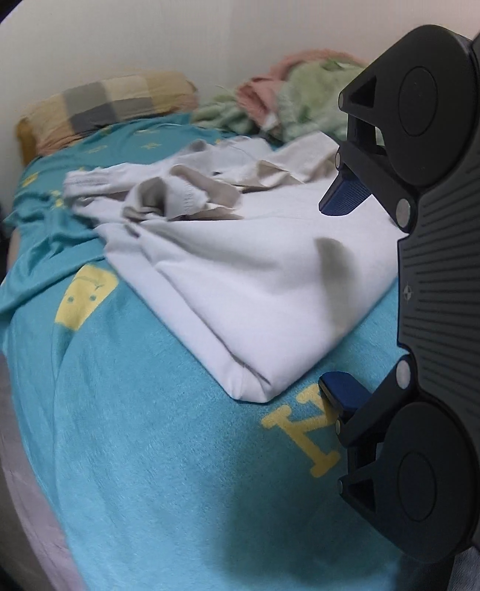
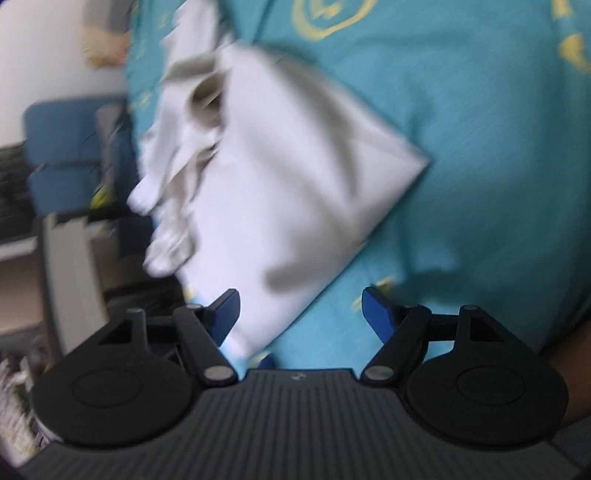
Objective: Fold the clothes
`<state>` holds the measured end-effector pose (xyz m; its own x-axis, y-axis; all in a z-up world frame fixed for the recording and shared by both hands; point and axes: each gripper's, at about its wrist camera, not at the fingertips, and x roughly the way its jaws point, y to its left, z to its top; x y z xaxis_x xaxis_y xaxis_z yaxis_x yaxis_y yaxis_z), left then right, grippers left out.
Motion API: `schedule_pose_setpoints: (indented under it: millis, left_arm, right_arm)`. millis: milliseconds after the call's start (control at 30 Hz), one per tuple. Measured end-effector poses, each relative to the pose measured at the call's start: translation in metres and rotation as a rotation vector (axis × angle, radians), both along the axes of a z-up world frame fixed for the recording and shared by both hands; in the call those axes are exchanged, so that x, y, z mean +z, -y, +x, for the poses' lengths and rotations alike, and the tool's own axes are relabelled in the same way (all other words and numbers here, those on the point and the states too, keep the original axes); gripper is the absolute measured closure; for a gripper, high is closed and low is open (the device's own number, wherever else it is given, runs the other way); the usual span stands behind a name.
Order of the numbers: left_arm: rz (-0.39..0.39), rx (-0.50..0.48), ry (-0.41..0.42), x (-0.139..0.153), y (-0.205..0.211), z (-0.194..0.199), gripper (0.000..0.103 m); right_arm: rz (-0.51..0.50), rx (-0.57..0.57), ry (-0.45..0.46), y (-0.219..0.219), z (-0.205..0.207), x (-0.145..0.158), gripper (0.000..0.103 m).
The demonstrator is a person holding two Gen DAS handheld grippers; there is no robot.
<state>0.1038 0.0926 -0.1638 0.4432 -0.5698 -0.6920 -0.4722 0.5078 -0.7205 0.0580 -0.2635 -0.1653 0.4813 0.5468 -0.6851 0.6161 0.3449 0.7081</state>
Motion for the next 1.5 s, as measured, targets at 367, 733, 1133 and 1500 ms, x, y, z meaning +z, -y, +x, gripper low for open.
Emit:
schedule_pose_setpoints:
  millis: [367, 733, 1133, 1500]
  left_arm:
    - [0.006, 0.095, 0.019, -0.002, -0.009, 0.002, 0.063]
    - [0.064, 0.112, 0.227, 0.046, -0.010, -0.009, 0.099]
    - [0.098, 0.074, 0.321, 0.152, -0.007, -0.073, 0.100]
    - [0.061, 0.047, 0.284, 0.184, -0.018, -0.150, 0.100]
  right_arm:
    - [-0.109, -0.080, 0.081, 0.011, 0.006, 0.008, 0.087]
    - [-0.148, -0.065, 0.274, 0.017, 0.003, 0.043, 0.096]
    - [-0.170, -0.051, 0.405, 0.022, -0.057, 0.125, 0.097]
    - [-0.171, -0.052, 0.437, 0.022, -0.125, 0.155, 0.097]
